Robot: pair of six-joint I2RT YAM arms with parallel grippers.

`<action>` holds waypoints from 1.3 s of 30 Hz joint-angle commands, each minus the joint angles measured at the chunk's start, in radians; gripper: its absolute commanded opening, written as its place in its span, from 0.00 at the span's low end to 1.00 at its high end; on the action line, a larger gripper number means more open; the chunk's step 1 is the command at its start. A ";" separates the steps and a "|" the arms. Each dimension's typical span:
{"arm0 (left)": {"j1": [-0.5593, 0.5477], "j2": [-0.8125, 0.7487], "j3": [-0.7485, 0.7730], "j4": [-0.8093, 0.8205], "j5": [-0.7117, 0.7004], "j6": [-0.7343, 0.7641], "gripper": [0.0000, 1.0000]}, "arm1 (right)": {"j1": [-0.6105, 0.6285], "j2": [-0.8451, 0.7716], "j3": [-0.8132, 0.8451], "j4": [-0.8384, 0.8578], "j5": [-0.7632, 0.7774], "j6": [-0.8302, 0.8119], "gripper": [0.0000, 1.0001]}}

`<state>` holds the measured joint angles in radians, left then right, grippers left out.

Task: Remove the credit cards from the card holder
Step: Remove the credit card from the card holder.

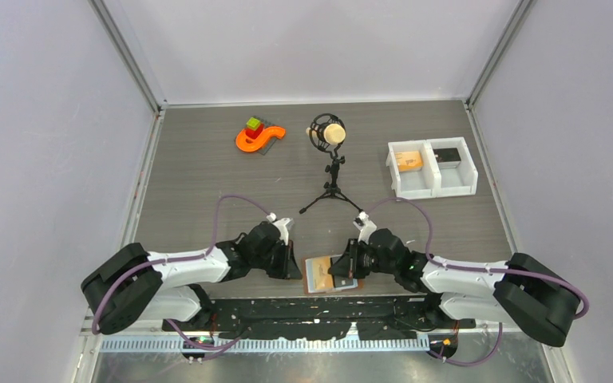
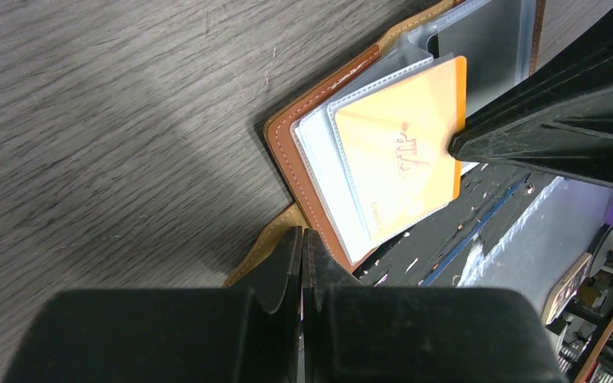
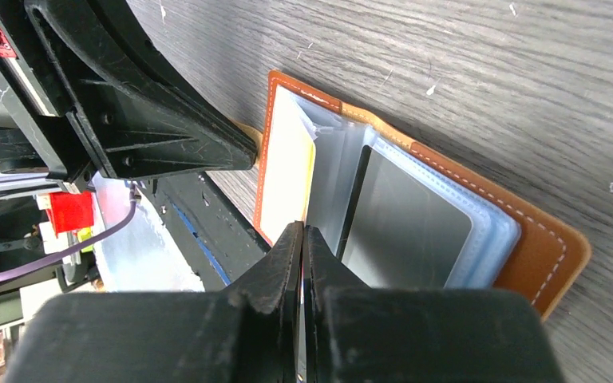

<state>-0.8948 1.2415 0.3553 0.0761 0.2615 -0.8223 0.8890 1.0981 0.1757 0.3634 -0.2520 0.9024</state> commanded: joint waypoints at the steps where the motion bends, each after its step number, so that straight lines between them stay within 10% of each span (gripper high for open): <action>1: 0.000 0.027 0.023 -0.044 -0.019 0.040 0.00 | -0.005 0.024 -0.010 0.122 -0.042 0.028 0.08; 39: 0.000 0.040 0.042 -0.111 -0.042 0.058 0.00 | -0.101 0.000 -0.087 0.233 -0.111 0.082 0.13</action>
<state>-0.8948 1.2686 0.3920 0.0357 0.2615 -0.7994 0.7990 1.1473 0.0849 0.5869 -0.3794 0.9955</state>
